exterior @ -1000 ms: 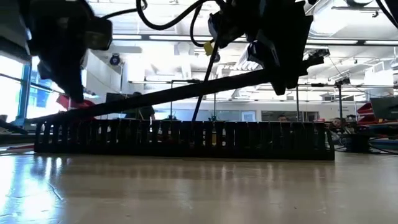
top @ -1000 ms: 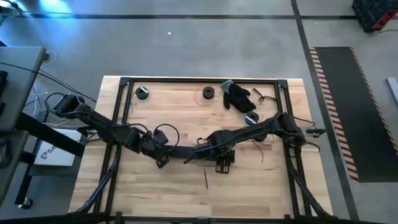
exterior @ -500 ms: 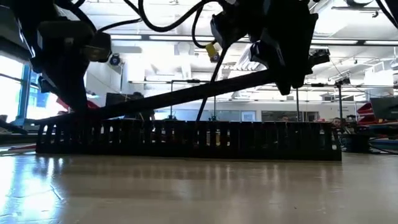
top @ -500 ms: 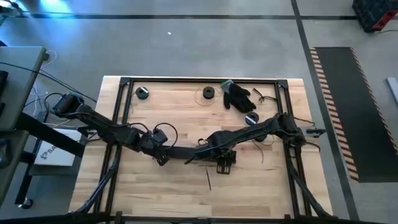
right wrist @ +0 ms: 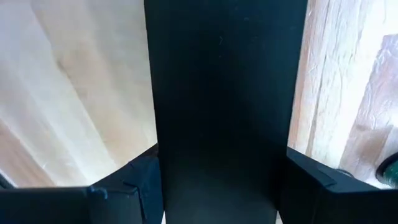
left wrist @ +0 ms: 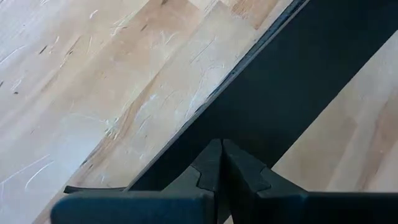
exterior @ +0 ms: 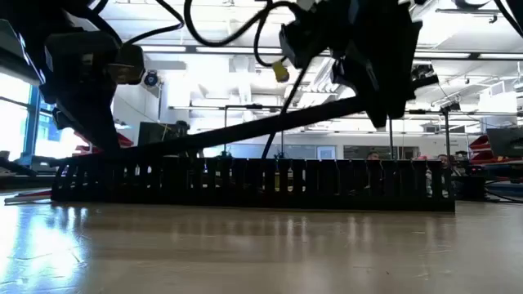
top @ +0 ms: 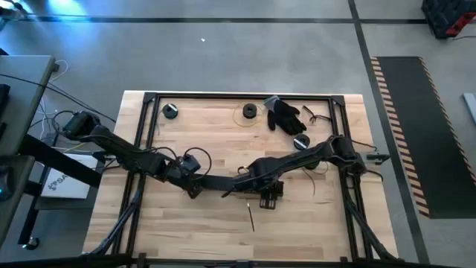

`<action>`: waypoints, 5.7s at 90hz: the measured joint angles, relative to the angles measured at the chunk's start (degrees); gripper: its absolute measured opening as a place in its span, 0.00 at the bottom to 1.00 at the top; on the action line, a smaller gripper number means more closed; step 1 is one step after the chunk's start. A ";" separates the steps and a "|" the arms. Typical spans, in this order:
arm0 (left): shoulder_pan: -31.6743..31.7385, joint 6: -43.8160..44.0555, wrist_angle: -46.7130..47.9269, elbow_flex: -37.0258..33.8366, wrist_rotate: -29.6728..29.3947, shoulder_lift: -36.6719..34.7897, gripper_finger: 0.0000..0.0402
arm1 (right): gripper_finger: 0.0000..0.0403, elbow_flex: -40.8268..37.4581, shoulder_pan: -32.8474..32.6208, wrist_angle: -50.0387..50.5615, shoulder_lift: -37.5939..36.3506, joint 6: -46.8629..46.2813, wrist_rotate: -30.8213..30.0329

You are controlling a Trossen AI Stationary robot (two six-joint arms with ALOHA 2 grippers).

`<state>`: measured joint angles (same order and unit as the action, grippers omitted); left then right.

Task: Ziptie cables
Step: Close the black cable duct

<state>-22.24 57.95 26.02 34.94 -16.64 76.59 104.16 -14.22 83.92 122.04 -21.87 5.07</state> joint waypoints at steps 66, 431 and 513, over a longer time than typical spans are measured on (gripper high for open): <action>0.13 0.45 -1.40 -0.15 0.41 0.25 0.00 | 0.61 -7.09 0.46 -5.01 -1.39 1.82 8.75; 3.10 18.54 -6.73 -4.37 10.10 -4.71 0.00 | 0.00 -63.74 -7.53 -49.56 -39.84 -66.54 -3.19; 4.76 20.37 -11.12 -4.35 8.66 -5.01 0.00 | 0.00 -61.70 -11.04 -43.82 -41.28 -69.32 -5.24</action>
<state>-17.47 78.32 14.90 30.59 -7.98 71.58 42.46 -25.26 40.10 80.76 -91.19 -0.17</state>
